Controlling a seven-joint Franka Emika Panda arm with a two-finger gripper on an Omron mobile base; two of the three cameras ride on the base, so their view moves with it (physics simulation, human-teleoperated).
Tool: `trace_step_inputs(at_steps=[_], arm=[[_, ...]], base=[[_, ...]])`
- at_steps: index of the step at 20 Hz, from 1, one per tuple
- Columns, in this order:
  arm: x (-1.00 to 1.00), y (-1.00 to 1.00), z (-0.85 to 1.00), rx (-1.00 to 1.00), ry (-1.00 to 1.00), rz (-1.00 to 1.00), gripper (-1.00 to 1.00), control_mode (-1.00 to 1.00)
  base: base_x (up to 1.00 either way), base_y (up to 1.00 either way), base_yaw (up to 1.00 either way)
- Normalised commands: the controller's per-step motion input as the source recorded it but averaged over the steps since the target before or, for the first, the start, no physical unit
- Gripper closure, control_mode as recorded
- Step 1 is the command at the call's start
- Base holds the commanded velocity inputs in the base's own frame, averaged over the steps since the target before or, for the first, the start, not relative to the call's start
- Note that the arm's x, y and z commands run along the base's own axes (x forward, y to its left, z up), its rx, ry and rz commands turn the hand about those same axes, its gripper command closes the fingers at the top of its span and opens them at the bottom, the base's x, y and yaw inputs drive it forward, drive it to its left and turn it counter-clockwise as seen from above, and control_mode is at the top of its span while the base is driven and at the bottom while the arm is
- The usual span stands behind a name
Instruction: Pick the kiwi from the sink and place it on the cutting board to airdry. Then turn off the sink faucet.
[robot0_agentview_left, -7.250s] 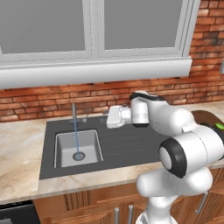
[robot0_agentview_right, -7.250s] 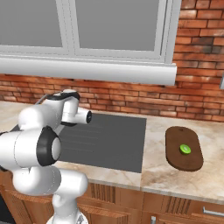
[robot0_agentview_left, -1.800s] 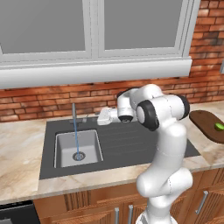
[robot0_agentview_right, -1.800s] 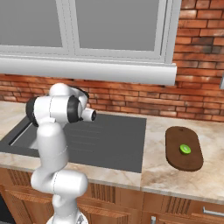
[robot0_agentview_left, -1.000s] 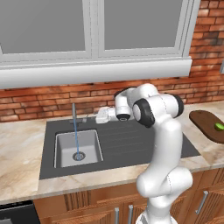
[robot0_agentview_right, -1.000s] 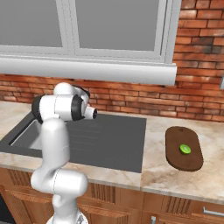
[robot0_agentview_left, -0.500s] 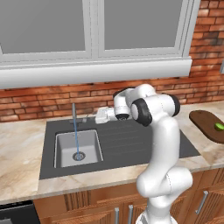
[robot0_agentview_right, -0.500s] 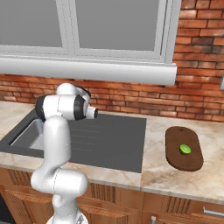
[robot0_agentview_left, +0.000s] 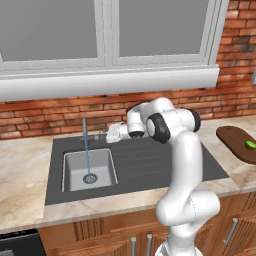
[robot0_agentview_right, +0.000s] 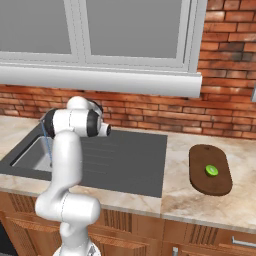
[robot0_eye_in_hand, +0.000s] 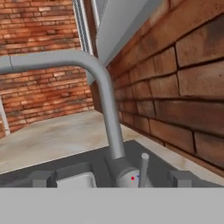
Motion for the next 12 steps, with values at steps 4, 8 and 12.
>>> trace_step_inputs(at_steps=[4, 8, 12], arm=[[0.21, 0.00, -0.20, 0.00, -0.02, 0.00, -1.00, -1.00], [0.22, 0.00, -0.17, 0.00, -0.01, 0.00, -1.00, -1.00], [0.28, 0.00, -0.06, 0.00, 0.00, 0.00, -1.00, -1.00]], base=[[0.00, 0.00, 0.00], [0.00, 0.00, 0.00], [0.00, 0.00, 0.00]])
